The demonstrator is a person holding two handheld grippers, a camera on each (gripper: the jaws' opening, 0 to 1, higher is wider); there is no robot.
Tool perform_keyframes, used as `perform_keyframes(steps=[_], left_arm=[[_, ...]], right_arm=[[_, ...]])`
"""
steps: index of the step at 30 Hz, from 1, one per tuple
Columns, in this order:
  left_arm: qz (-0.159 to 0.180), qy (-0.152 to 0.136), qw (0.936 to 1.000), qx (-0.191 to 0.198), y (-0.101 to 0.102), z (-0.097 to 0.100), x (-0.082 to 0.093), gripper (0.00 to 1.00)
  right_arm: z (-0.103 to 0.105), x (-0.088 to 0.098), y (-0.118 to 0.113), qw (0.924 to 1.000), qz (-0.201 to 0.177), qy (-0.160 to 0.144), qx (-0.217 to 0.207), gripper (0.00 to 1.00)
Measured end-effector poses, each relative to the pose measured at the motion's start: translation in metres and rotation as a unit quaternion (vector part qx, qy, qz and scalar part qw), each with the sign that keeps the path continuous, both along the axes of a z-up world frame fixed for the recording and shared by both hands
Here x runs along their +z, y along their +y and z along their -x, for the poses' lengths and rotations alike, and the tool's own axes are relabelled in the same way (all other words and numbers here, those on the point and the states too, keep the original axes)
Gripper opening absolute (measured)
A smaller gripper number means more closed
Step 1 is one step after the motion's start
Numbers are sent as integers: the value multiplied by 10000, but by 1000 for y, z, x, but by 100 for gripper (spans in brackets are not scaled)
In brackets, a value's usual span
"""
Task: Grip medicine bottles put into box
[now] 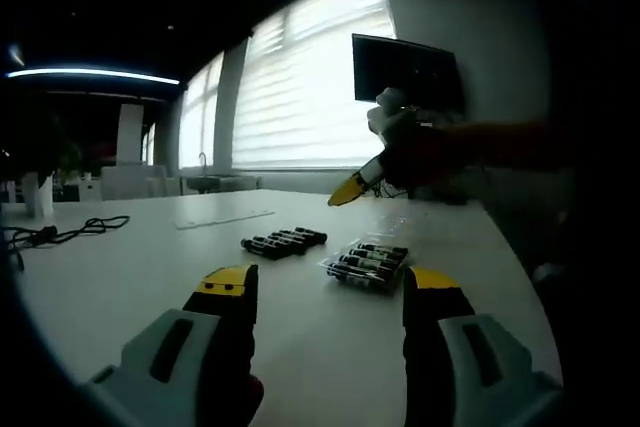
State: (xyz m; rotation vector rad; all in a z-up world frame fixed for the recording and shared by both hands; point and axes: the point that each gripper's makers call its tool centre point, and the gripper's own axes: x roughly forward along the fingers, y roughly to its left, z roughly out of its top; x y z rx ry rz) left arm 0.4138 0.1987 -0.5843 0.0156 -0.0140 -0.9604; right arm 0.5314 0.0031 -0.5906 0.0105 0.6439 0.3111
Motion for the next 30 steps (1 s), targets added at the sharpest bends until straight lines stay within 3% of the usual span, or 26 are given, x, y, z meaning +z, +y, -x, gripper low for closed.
perform_keyframes(steps=[11,30], left_arm=[[52,10,10000,24,2,0,2,51],[237,6,9997,18,7,1,6,51]], right_arm=[[-33,-36,-5,9983,48,579,-59,9],[-43,-61,-10,9939,69,1056,-322,8]])
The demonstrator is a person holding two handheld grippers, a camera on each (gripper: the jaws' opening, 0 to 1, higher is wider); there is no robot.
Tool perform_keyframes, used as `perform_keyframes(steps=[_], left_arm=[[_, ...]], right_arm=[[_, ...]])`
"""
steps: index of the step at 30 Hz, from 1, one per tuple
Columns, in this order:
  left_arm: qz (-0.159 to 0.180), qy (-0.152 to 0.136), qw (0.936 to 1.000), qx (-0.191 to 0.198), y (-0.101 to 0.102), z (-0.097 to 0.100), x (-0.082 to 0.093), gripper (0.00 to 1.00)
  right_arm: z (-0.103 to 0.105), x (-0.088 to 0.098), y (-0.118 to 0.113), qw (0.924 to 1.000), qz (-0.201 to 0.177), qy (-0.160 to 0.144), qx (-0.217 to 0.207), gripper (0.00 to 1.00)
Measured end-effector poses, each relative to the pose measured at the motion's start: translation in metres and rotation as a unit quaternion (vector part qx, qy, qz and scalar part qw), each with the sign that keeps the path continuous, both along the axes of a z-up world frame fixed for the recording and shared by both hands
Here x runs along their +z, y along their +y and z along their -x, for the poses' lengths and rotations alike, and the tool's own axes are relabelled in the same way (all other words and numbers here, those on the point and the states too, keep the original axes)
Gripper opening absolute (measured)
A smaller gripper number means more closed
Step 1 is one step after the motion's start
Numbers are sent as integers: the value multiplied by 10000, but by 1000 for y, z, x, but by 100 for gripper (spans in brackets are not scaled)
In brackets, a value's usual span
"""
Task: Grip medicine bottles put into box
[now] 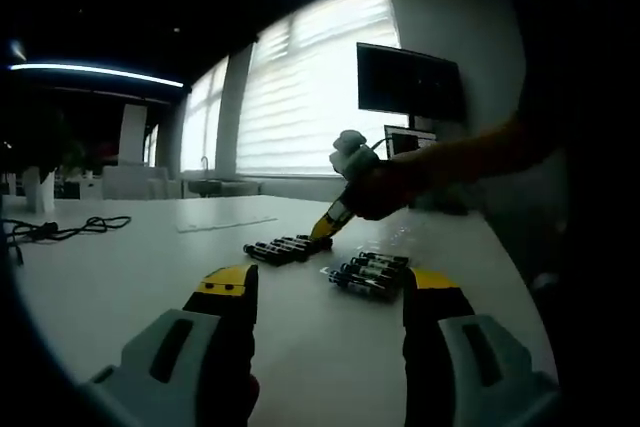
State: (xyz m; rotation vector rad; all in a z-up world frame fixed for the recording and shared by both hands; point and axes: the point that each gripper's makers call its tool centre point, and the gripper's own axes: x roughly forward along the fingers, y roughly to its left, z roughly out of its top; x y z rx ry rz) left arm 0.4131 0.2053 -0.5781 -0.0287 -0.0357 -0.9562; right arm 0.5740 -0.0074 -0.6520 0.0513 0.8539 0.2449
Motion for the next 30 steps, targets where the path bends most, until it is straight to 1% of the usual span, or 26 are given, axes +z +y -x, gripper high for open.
perform_keyframes(steps=[5,7,8,10,12,15,16,19,20,22,25,30], left_arm=[[98,33,9999,-9,2,-1,2,51],[135,55,9999,-15,2,-1,2,51],[141,56,9999,-14,2,-1,2,51],[123,49,9999,-17,2,-1,2,51],[96,37,9999,-12,2,0,1,51],[47,5,10000,4,2,0,0,51],[34,2,10000,4,1,0,0,51],[-2,2,10000,9,1,0,-1,51],[-12,0,10000,10,1,0,-1,51],[-38,1,10000,8,1,0,-2,51],[-58,2,10000,3,0,0,-3,51],[-76,-6,10000,8,1,0,-3,51]], right_arm=[[6,2,0,9999,-23,44,-139,7],[11,3,5,9988,-358,147,-297,7],[10,5,4,9980,-474,65,-413,7],[12,8,2,9979,-477,18,-430,7],[11,11,0,9971,-574,-62,-490,7],[20,21,3,9958,-710,-166,-556,7],[23,26,4,9951,-757,-246,-595,7],[29,40,5,9915,-1015,-455,-677,7],[33,46,6,9892,-1158,-509,-735,7],[45,57,9,9856,-1367,-611,-782,7],[62,67,17,9846,-1465,-660,-686,7],[83,79,21,9843,-1445,-808,-612,7]])
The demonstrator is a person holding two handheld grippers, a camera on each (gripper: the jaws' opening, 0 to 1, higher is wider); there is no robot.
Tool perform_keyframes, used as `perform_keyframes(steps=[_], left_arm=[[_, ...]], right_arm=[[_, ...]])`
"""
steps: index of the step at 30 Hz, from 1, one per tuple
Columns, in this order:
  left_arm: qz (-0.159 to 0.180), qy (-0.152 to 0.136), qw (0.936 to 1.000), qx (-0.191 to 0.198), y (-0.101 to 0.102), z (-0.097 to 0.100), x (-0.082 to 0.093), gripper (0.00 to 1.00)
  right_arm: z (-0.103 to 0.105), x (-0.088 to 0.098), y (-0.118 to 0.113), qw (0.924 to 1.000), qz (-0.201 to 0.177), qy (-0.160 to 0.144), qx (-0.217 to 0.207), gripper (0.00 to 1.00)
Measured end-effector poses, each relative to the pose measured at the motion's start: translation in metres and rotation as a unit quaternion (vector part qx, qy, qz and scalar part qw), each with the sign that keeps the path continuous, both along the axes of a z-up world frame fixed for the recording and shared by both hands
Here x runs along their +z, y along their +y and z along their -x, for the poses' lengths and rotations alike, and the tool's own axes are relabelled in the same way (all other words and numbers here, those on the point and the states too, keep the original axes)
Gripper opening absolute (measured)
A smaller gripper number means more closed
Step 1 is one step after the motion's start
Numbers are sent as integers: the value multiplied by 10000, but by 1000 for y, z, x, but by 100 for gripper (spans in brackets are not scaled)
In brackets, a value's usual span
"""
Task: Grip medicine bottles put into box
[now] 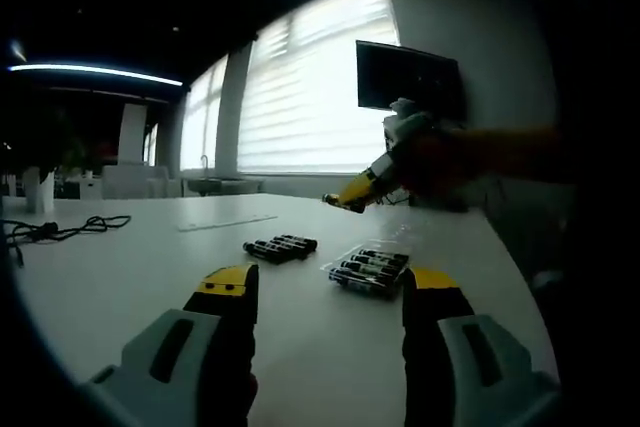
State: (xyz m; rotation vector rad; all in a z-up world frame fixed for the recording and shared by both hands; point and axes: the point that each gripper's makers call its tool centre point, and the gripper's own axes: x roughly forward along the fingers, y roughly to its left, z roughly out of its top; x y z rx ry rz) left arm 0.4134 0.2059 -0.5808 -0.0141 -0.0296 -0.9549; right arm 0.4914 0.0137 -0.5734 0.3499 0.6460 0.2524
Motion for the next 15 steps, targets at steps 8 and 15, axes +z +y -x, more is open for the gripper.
perform_keyframes(steps=[8,15], left_arm=[[-56,-38,10000,20,-1,0,0,51],[-141,-60,9999,53,-2,0,-2,51]], right_arm=[[27,-3,0,9998,-124,-37,-141,7],[47,-11,-6,9996,-49,-41,-268,7]])
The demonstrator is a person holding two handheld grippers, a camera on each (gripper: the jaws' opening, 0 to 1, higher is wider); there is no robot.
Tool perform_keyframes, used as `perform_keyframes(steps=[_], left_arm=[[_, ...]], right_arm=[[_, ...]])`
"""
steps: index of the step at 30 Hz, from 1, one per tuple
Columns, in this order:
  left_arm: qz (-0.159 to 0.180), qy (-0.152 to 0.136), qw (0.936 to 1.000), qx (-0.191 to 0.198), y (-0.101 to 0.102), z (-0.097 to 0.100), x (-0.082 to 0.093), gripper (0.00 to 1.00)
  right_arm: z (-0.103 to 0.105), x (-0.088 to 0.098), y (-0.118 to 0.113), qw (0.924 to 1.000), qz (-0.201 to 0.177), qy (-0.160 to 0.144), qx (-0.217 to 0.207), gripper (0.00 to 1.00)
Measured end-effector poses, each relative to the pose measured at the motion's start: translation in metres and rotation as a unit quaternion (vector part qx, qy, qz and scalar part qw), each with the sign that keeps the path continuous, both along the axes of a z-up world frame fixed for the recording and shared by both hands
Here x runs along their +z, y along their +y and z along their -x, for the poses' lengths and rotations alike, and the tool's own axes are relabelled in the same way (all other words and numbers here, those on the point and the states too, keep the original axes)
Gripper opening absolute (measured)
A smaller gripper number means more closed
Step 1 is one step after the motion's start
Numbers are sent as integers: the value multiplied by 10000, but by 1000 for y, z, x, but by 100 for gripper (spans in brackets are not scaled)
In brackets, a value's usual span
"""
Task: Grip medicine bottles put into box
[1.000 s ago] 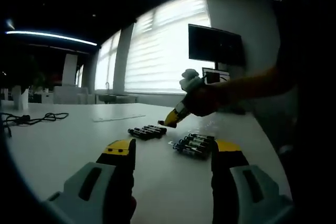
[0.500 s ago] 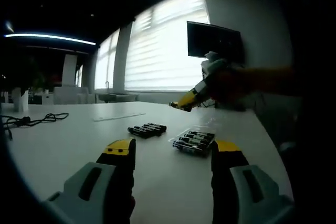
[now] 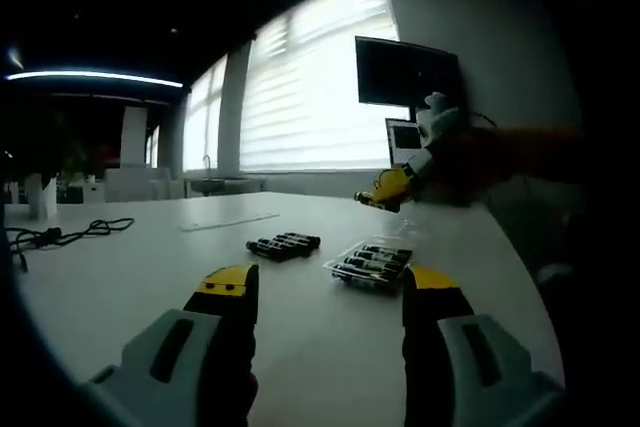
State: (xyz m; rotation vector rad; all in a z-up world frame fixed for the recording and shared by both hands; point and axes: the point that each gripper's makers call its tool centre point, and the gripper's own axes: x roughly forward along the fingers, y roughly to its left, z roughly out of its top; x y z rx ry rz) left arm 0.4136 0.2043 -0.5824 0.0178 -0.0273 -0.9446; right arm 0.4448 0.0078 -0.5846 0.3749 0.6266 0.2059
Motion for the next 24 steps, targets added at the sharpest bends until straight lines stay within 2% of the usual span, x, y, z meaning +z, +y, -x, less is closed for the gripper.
perform_keyframes(steps=[3,7,9,14,19,24], left_arm=[[-15,0,10000,0,-1,0,0,51],[-22,7,10000,25,-1,0,0,50],[-40,11,10000,11,-1,1,0,50],[-48,27,10000,-15,-2,1,-1,50],[-25,32,10000,-2,-1,1,-1,50],[-27,33,10000,-11,-1,1,-2,49]], right_arm=[[8,-11,-1,9998,215,44,1,7],[12,-27,-2,9997,127,187,-13,7],[14,-30,-3,9995,206,208,-66,7],[20,-37,-1,9983,523,238,-30,7],[17,-38,1,9972,715,205,-3,7],[18,-40,-1,9937,1093,227,60,7]])
